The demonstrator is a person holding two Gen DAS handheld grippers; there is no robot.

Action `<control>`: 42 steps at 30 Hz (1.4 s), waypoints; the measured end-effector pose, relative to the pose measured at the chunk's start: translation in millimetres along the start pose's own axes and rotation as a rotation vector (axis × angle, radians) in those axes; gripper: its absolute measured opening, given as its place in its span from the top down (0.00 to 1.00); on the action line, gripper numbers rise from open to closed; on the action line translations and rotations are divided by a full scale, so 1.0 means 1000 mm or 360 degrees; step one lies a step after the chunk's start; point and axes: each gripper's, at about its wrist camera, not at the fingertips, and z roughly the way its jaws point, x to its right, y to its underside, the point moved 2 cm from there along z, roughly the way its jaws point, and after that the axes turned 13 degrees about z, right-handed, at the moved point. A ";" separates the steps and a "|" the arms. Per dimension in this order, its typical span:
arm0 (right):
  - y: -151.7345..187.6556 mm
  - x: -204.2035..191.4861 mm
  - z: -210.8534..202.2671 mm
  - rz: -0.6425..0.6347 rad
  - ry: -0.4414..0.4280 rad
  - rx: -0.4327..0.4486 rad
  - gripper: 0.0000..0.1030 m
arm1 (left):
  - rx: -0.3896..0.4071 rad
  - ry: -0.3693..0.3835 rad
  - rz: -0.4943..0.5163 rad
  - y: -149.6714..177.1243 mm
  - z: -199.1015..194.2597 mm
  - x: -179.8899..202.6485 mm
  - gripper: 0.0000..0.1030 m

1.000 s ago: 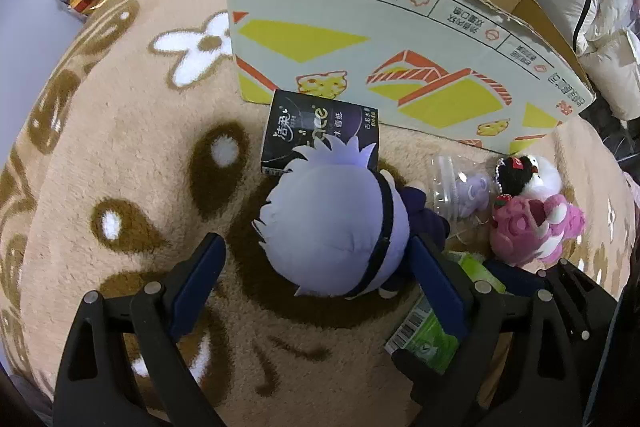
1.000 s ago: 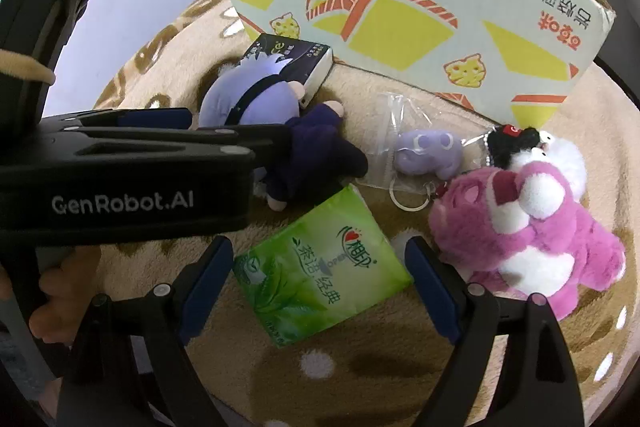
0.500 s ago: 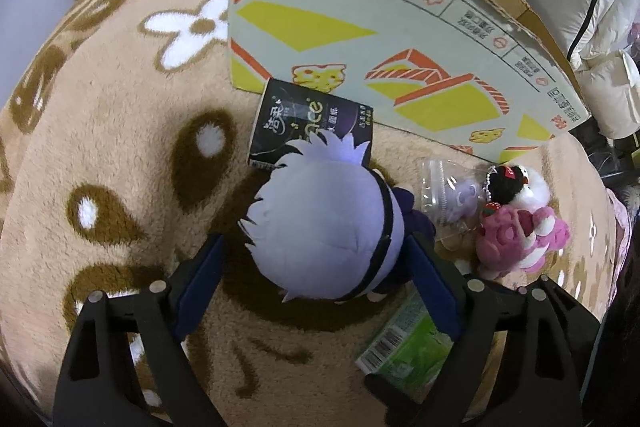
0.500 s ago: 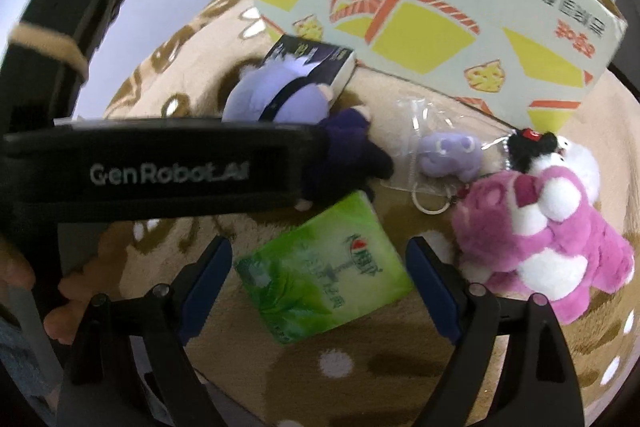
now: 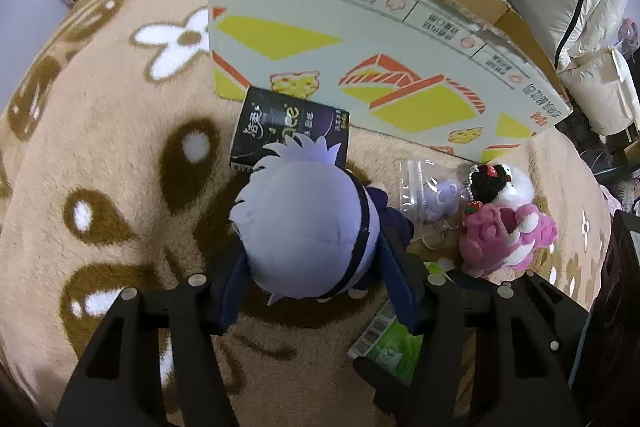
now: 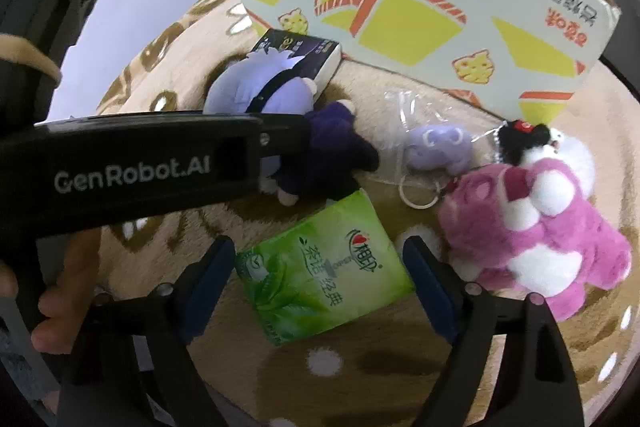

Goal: Organize soft objects
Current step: 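Grasp the white-haired plush doll with the left tool while the right tool grasps the green tissue pack, then lift the doll and tissue pack and carry both over the box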

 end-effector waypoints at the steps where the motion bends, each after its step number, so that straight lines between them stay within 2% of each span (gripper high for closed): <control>1: 0.000 0.001 -0.001 0.0004 0.0013 0.0011 0.14 | 0.0008 -0.0006 0.0007 0.001 -0.003 0.001 0.44; 6: -0.005 0.013 -0.008 0.0066 0.0030 0.0052 0.16 | 0.0033 -0.0066 0.0066 0.002 -0.012 0.009 0.46; 7: -0.006 0.016 -0.009 0.0075 0.0027 0.0056 0.33 | 0.0037 -0.0077 0.0077 0.002 -0.013 0.011 0.46; 8: -0.007 0.017 -0.013 0.0085 0.0031 0.0071 0.41 | 0.0039 -0.0087 0.0085 0.002 -0.014 0.012 0.46; 12: -0.008 0.028 -0.027 0.0135 -0.0007 0.0106 0.51 | 0.0053 -0.0125 0.0116 0.001 -0.020 0.015 0.46; 20: -0.007 0.041 -0.027 0.0203 -0.0046 0.0058 0.49 | 0.0086 -0.0227 0.0160 0.004 -0.035 0.021 0.46; 24: -0.001 0.041 -0.024 0.0194 -0.0067 0.0012 0.34 | 0.0118 -0.0271 0.0170 0.005 -0.045 0.022 0.46; 28: 0.004 0.016 -0.018 0.0054 -0.0033 -0.0002 0.16 | 0.0126 -0.0309 0.0156 0.008 -0.053 0.019 0.46; 30: 0.007 0.008 -0.015 -0.0011 -0.0010 -0.0020 0.12 | 0.0133 -0.0320 0.0155 0.009 -0.055 0.016 0.46; 36: 0.014 0.004 0.002 -0.0070 0.0106 -0.0105 0.12 | 0.0152 -0.0358 0.0160 0.010 -0.058 0.016 0.46; 38: 0.013 0.006 0.004 -0.0048 0.0100 -0.0099 0.17 | 0.0159 -0.0364 0.0158 0.010 -0.059 0.015 0.46; 42: 0.012 0.019 -0.007 0.0020 0.0073 -0.0067 0.18 | 0.0210 -0.0392 0.0154 0.012 -0.068 0.014 0.46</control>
